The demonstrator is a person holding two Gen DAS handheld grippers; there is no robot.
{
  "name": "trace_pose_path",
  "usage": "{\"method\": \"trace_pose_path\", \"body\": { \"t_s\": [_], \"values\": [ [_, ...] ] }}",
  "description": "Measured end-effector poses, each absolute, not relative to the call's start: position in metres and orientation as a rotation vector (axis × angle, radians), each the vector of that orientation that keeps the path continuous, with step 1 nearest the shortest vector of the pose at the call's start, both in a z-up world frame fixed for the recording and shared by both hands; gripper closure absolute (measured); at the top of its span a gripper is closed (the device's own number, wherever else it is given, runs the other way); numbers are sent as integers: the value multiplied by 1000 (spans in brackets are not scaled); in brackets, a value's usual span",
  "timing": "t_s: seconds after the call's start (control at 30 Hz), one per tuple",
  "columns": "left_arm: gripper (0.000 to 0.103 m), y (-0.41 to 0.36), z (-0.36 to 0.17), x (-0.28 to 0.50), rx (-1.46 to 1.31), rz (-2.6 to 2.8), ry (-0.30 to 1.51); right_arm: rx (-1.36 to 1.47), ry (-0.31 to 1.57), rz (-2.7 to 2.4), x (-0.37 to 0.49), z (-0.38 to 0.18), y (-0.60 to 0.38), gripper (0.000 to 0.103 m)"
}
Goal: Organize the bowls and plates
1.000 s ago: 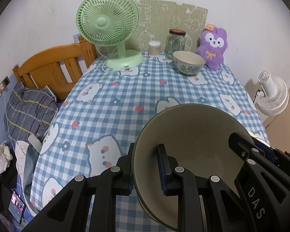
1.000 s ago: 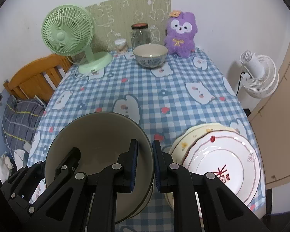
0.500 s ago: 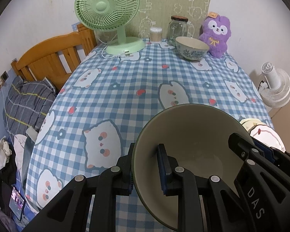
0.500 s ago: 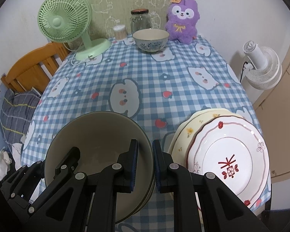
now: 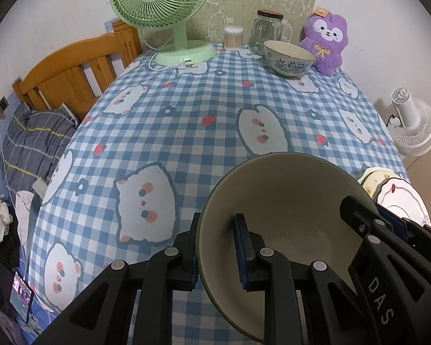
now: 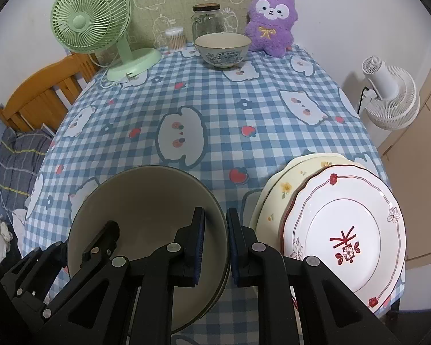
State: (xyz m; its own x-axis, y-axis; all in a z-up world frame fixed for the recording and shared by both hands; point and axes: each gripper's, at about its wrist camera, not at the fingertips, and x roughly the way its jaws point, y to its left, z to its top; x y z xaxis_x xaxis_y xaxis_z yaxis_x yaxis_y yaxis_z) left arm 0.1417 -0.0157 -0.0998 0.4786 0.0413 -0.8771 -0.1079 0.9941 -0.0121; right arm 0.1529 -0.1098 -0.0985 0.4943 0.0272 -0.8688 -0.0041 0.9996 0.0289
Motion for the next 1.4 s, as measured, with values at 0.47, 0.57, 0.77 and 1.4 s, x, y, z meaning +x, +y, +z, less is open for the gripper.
{"method": "trace_pose_path", "body": {
  "t_s": [0.47,0.57,0.77,1.4],
  "values": [
    [71,-18,-103,142,-67,81,1073,32,1072,20,155,-103,-114,81],
    [66,-17,-104,144,-65,81,1084,28,1084,26,157,-105,-112,77],
    [60,-17,-111,146,-63,69,1098,59,1116,46,159,-114,-112,64],
    [74,-14,-114,160,-60,45,1078,69,1089,54,174,-117,-107,75]
  ]
}}
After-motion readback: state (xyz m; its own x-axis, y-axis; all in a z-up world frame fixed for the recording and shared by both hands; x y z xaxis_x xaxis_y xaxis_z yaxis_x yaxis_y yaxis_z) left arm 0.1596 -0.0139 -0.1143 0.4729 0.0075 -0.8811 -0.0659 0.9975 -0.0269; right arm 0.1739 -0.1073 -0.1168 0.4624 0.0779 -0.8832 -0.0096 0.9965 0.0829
